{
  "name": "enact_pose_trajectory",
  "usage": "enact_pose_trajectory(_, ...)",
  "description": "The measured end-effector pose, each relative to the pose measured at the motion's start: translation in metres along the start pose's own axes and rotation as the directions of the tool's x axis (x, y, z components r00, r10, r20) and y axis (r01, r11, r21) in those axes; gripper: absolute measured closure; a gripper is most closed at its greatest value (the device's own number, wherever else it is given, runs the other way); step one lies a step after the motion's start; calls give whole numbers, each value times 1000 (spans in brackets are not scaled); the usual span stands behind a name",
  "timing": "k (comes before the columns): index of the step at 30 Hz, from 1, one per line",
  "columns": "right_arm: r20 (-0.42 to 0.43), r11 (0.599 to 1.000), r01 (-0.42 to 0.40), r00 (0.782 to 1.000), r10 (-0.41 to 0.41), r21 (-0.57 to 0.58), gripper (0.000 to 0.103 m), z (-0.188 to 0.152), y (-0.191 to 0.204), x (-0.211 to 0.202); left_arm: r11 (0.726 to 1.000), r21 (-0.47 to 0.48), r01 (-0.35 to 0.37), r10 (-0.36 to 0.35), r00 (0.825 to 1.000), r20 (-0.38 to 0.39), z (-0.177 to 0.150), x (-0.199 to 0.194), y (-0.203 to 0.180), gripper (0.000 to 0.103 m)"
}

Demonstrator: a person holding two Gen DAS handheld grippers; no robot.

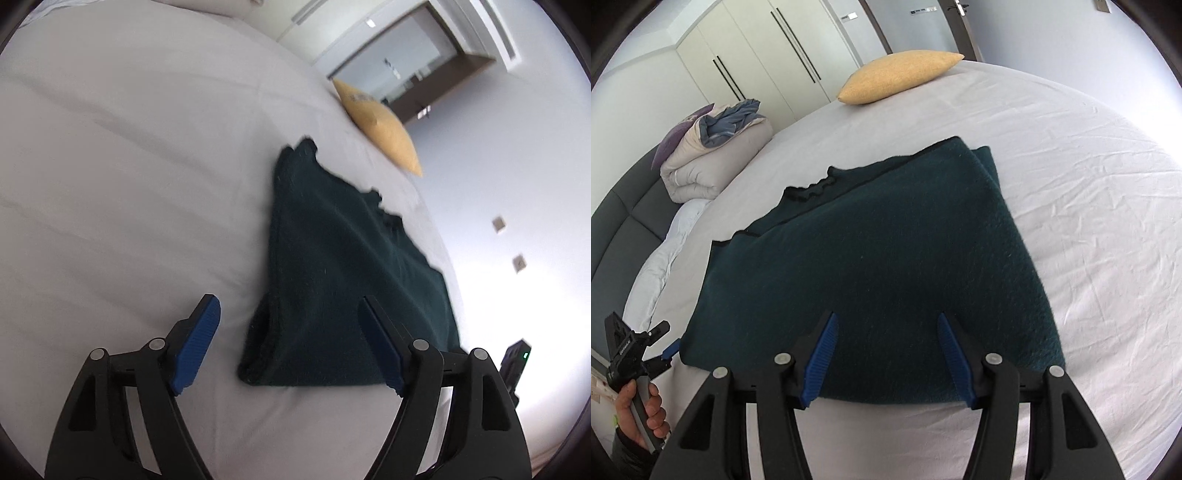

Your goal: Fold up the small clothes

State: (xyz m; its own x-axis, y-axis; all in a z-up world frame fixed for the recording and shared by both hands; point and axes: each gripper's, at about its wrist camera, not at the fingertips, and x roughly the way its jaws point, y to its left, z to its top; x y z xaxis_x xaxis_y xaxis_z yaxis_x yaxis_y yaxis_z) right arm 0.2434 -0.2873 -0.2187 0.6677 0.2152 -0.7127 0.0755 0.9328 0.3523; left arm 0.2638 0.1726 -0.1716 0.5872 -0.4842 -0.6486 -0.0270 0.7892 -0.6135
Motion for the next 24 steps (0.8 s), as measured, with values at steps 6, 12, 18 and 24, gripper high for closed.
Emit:
enact_pose_trajectory(6,4,998,48,999,-48,-27,53,0,-1,7,995,48,-92,97,991,-94,-8,26,-5,87)
enact_pose_trajectory(12,15,998,54,998,-55,38,77,1,-26,5,989,84,-122,130,987,-96,-14,24,-9,92)
enact_pose_trajectory(18,3,997,73,997,-73,19,79,6,-23,7,992,49,-119,122,990,-72,-17,24,-5,89)
enact_pose_trajectory(24,78,1000,-15,997,13,25,50,18,2,-14,996,-52,-74,71,996,-52,-16,-1,9,50)
